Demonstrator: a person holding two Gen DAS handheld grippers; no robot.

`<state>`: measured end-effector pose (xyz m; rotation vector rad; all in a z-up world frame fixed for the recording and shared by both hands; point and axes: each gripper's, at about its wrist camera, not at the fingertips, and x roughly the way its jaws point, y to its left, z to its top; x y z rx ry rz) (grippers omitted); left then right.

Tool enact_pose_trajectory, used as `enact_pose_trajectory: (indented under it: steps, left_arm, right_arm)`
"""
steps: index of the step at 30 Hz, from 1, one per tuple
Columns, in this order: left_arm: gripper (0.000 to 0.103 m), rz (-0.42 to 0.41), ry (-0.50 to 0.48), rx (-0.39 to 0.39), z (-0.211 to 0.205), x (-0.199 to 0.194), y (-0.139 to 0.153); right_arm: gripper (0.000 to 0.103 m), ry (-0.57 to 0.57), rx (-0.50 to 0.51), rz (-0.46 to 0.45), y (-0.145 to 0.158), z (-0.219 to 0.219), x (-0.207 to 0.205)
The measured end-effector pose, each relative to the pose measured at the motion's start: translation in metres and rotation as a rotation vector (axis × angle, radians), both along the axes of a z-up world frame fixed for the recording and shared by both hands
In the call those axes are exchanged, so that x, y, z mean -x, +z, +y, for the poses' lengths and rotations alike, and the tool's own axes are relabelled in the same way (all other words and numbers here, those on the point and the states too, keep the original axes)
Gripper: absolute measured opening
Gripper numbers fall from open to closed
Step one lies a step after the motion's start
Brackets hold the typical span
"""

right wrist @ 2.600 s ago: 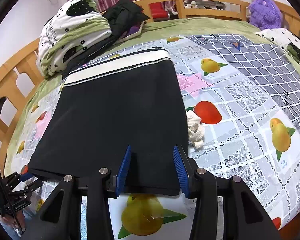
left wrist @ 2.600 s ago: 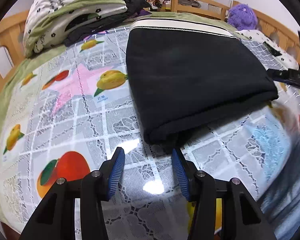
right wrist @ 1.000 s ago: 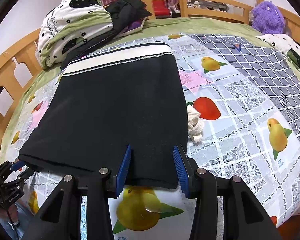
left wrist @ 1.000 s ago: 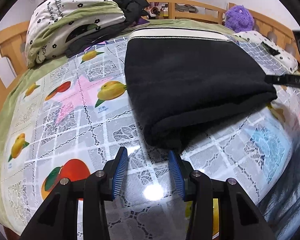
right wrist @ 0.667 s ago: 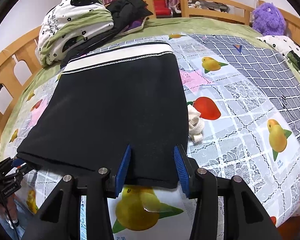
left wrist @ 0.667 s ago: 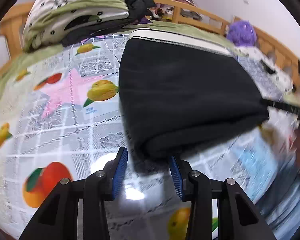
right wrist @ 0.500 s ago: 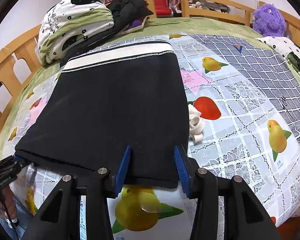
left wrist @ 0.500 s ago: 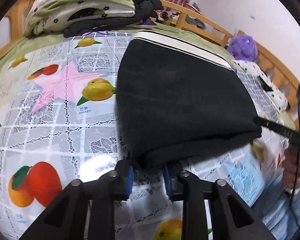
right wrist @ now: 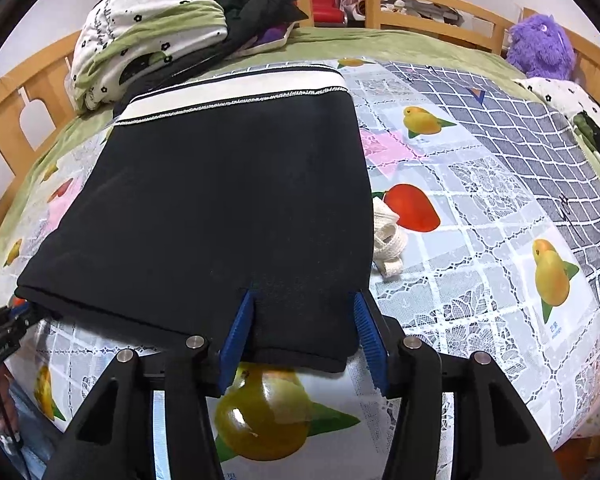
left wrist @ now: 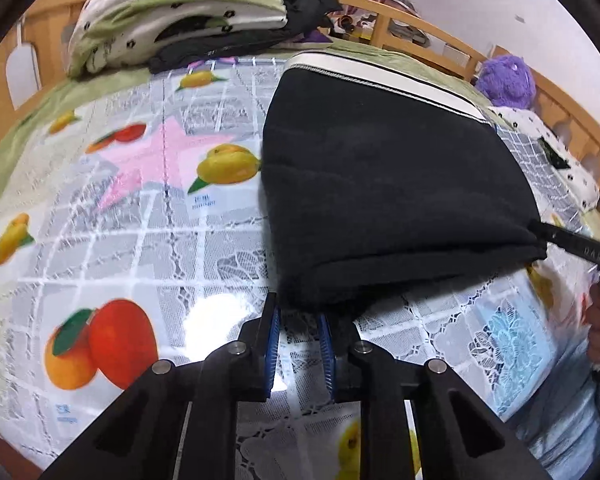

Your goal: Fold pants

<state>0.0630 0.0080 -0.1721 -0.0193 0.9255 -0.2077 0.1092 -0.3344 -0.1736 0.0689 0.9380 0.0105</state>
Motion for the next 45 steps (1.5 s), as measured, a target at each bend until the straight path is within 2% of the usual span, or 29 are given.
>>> enact_pose_trajectory:
  steps: [3,6,11,13,14,18,21,22,25,27,29,32,34,38,41,42,45]
  left_arm:
    - [0.023,-0.012,-0.022,-0.031,-0.011,-0.002,0.001]
    - [0.023,-0.015,-0.017,-0.061,-0.019,-0.007,0.000]
    - [0.023,0.028,0.051,0.077,-0.010,-0.025,-0.002]
    - [0.020,0.025,0.081,0.116,-0.005,-0.027,-0.006]
    - [0.015,0.027,0.094,0.107,-0.004,-0.028,-0.008]
    - [0.013,0.006,0.118,0.055,0.000,-0.019,-0.005]
    - [0.013,0.040,0.120,0.118,0.015,-0.017,-0.010]
    - [0.013,0.036,0.105,0.100,0.013,-0.017,-0.009]
    - [0.015,0.054,0.085,0.057,0.010,-0.009,-0.004]
    - [0.015,0.071,0.115,0.049,0.018,0.002,0.002]
    - [0.015,0.041,0.133,0.046,0.028,0.015,0.011]
    - [0.017,-0.025,0.145,0.035,0.035,0.022,0.030]
    - [0.017,-0.051,0.095,0.058,0.027,0.009,0.042]
    - [0.017,-0.048,-0.011,0.096,-0.003,-0.024,0.046]
    - [0.017,-0.003,-0.012,0.022,-0.019,-0.039,0.019]
    - [0.017,0.004,-0.018,-0.002,-0.021,-0.038,0.008]
    - [0.017,-0.040,-0.052,-0.099,-0.033,-0.024,0.002]
  right_arm:
    - [0.051,0.002,0.003,0.000,0.000,0.000,0.000]
    - [0.051,0.003,0.005,-0.001,0.000,0.000,0.000]
    - [0.051,0.002,0.007,-0.002,0.000,0.001,0.000]
    - [0.052,0.001,0.013,-0.003,-0.001,0.002,0.000]
    - [0.052,0.003,0.016,-0.003,-0.001,0.003,0.001]
    - [0.053,0.010,0.043,0.001,-0.003,0.007,0.002]
    - [0.052,0.019,0.062,0.077,-0.017,0.005,0.000]
    - [0.052,0.021,0.037,0.090,-0.020,0.002,0.001]
    - [0.052,0.047,0.038,0.068,-0.016,0.001,0.005]
    - [0.053,0.066,0.022,0.051,-0.010,-0.003,0.011]
    - [0.053,0.067,-0.046,-0.005,0.002,-0.016,0.021]
    - [0.053,0.069,-0.084,-0.085,0.017,-0.027,0.027]
    - [0.053,0.075,-0.089,-0.123,0.024,-0.028,0.024]
    - [0.053,0.084,-0.071,-0.118,0.020,-0.019,0.001]
    - [0.054,0.090,-0.017,-0.054,-0.005,-0.014,-0.008]
    - [0.058,0.094,-0.025,-0.035,-0.016,-0.016,-0.009]
    - [0.058,0.099,-0.056,-0.028,-0.028,-0.026,0.000]
